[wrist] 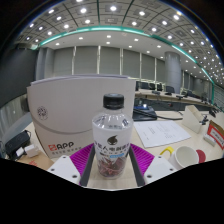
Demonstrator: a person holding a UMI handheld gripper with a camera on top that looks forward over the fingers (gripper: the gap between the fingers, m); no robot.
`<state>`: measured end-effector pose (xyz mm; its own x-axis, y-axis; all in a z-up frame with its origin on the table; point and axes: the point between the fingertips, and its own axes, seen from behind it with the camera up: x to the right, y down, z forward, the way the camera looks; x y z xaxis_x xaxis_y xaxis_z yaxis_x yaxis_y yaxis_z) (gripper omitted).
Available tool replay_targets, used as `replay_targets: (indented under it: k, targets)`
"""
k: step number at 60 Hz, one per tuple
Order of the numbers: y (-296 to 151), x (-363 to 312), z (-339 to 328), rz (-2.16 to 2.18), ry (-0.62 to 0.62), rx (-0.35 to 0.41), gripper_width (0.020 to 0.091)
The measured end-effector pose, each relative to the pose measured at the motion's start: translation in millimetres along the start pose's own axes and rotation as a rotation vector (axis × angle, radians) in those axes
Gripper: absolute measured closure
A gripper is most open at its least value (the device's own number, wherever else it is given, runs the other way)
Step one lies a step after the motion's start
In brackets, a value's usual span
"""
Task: Pour water
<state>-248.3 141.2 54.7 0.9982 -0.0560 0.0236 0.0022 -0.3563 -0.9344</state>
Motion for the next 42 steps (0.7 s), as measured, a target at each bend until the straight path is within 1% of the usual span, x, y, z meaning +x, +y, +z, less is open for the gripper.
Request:
replay_targets:
  k: [2, 7, 9, 15, 19, 25, 32, 42]
  targets:
    - [-1.7, 2.4, 3.9, -0.005, 0.013, 0.011, 0.0520]
    - [-3.7, 1.0, 5.4, 0.003, 0.008, 0.026, 0.0555]
    - [-4.4, 0.1, 5.3, 0.003, 0.000, 0.031, 0.0584]
    - [-3.6, 5.2, 1.9, -0.012, 0.032, 0.034, 0.0667]
    - [-1.9, -1.3, -1.0, -0.014, 0.003, 0.018, 0.0706]
    - [-5.9, -6.2, -8.0, -0.030, -0.007, 0.015, 0.0706]
    - [-28.0, -9.6, -24.9, 0.045, -0.034, 0.043, 0.0705]
    - [-67.1, -12.9, -54.7, 0.489, -0.179, 0.068, 0.0707]
